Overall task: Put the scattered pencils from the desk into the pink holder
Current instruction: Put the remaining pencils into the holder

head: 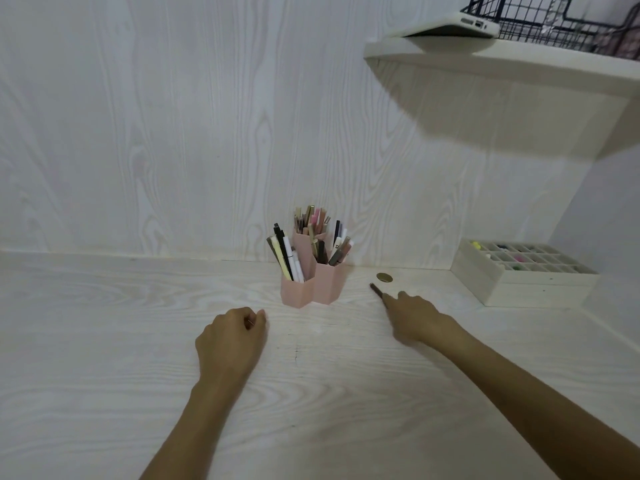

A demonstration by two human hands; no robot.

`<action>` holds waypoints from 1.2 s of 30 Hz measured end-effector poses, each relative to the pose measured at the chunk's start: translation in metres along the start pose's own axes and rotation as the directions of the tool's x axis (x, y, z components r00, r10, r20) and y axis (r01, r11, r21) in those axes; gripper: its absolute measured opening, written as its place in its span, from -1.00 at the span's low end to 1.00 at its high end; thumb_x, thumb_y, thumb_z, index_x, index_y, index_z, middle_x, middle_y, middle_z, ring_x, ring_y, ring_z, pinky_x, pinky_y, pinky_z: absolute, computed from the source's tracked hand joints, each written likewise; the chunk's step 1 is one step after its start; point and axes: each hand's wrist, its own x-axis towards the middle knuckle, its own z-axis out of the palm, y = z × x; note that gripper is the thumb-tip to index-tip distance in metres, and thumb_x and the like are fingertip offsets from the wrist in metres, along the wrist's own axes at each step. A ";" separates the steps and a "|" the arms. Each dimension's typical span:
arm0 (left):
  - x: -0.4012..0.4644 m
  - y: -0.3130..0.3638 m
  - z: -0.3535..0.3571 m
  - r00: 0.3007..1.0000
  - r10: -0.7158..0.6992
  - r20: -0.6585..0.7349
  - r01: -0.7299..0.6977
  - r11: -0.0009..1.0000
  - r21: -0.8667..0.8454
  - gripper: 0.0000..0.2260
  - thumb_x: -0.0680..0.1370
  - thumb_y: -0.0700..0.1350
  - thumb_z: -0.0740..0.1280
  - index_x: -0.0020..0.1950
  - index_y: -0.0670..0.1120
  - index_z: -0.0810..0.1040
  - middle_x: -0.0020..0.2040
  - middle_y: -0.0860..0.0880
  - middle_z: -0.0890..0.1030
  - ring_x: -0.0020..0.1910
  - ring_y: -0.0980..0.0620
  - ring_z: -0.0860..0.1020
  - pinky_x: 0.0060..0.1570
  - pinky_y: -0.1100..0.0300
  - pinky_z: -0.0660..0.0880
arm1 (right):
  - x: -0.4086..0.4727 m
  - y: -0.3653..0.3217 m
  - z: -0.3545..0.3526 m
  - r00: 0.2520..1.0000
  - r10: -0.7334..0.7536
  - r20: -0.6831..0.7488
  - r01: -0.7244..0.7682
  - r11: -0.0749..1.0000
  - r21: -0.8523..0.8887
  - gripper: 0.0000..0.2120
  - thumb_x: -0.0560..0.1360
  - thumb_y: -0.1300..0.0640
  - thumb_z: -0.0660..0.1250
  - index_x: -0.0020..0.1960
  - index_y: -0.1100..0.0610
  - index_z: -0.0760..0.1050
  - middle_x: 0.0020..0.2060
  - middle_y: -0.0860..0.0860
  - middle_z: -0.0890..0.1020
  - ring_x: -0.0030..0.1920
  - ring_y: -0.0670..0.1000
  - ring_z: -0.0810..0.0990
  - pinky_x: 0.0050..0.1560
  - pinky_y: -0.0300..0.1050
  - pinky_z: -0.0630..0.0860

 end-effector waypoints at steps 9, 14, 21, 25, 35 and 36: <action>-0.004 0.001 -0.003 1.000 -0.001 0.009 0.001 1.000 -0.001 -0.60 0.53 0.09 0.21 -0.42 -0.11 0.45 -0.50 0.00 0.51 -0.45 0.03 0.48 -0.40 0.21 0.30 | -0.036 0.029 -0.060 0.920 -0.084 -0.382 0.274 0.835 0.477 -0.71 0.54 0.28 0.20 0.24 0.13 0.46 0.03 0.10 0.63 -0.07 0.02 0.55 -0.07 -0.25 0.34; -0.004 0.003 -0.004 0.997 0.064 -0.039 -0.064 0.998 0.010 -0.74 0.50 0.15 0.25 -0.26 0.04 0.57 -0.33 0.10 0.59 -0.24 0.03 0.57 -0.32 0.20 0.34 | -0.045 0.014 -0.122 0.722 0.115 -0.683 0.525 0.552 0.648 -0.78 0.45 0.18 0.39 0.09 0.01 0.54 -0.21 -0.03 0.68 -0.24 -0.16 0.62 -0.06 -0.32 0.54; 0.000 -0.007 0.006 0.976 0.183 0.118 -0.205 0.954 0.218 -0.43 0.50 0.31 0.16 0.37 0.00 0.44 0.41 0.00 0.42 0.39 -0.02 0.33 0.35 0.03 0.22 | -0.011 -0.041 -0.152 0.636 0.042 -0.771 0.572 0.645 0.507 -0.70 0.43 0.05 0.43 0.11 0.09 0.48 -0.27 0.02 0.68 -0.21 -0.13 0.62 -0.04 -0.19 0.53; 0.000 -0.008 0.007 0.976 0.191 0.105 -0.208 0.958 0.197 -0.45 0.50 0.31 0.16 0.35 0.00 0.46 0.39 0.00 0.43 0.38 -0.02 0.34 0.35 0.04 0.21 | 0.017 -0.062 -0.134 0.623 0.056 -0.780 0.472 0.769 0.432 -0.75 0.44 -0.06 0.40 -0.01 0.04 0.44 -0.27 -0.05 0.69 -0.25 -0.10 0.61 -0.20 -0.17 0.46; -0.001 -0.009 0.008 0.977 0.190 0.093 -0.204 0.964 0.173 -0.47 0.50 0.29 0.16 0.33 0.00 0.46 0.37 0.02 0.44 0.37 0.00 0.33 0.33 0.09 0.18 | 0.026 -0.083 -0.063 0.466 0.098 -0.879 0.327 0.905 0.274 -0.63 0.58 0.07 0.14 -0.25 0.19 0.60 0.04 0.01 0.66 0.21 0.12 0.44 0.19 -0.06 0.22; -0.001 -0.008 0.008 0.977 0.193 0.089 -0.207 0.963 0.174 -0.48 0.50 0.29 0.17 0.32 0.00 0.46 0.36 0.02 0.45 0.35 -0.01 0.34 0.32 0.09 0.19 | 0.025 -0.082 -0.064 0.473 0.077 -0.878 0.322 0.912 0.254 -0.63 0.58 0.08 0.15 -0.26 0.20 0.59 0.06 0.02 0.65 0.22 0.12 0.43 0.22 -0.04 0.21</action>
